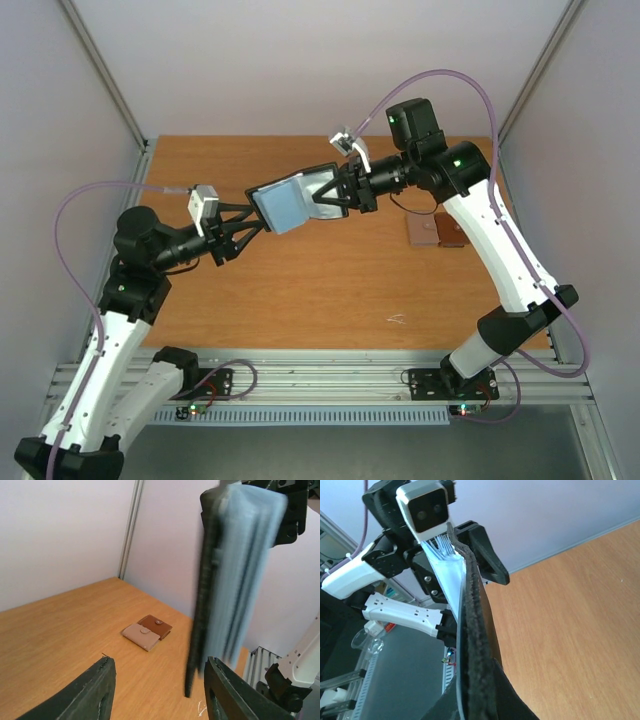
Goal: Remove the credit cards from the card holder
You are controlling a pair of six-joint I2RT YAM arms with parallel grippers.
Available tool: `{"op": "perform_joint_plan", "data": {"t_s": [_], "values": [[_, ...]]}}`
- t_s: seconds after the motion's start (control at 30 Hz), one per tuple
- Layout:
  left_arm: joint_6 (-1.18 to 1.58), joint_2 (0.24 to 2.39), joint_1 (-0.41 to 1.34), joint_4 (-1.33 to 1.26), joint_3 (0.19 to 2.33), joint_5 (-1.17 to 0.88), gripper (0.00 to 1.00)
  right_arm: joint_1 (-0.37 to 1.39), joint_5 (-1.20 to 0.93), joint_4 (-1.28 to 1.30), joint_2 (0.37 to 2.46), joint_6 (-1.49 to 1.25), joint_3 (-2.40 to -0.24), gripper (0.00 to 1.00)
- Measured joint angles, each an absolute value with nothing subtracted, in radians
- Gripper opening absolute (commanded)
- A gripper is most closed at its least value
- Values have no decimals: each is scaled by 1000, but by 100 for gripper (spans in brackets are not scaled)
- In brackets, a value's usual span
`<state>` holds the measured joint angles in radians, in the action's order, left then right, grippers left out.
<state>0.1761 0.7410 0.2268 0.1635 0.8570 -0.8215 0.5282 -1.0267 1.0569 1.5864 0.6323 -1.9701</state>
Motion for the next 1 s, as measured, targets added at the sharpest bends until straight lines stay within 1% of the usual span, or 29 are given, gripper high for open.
{"op": "perform_joint_plan", "data": {"t_s": [0.13,0.4,0.53,0.6,0.7,1.0], "values": [[232,768,216,125,857,-853,41,528,-1034,1086,1584,649,-1975,1],[315,801,219,12,857,-914,42,528,-1034,1109,1579,664,-1975,1],[316,814,247,2,857,-934,34,526,-1038,1108,1577,663,-1975,1],[316,818,259,-3,858,-934,34,526,-1042,1107,1577,659,-1975,1],[315,831,278,-11,866,-928,39,526,-1049,1085,1576,648,-1968,1],[316,852,327,-30,880,-889,36,540,-1048,892,1573,534,-1853,1]]}}
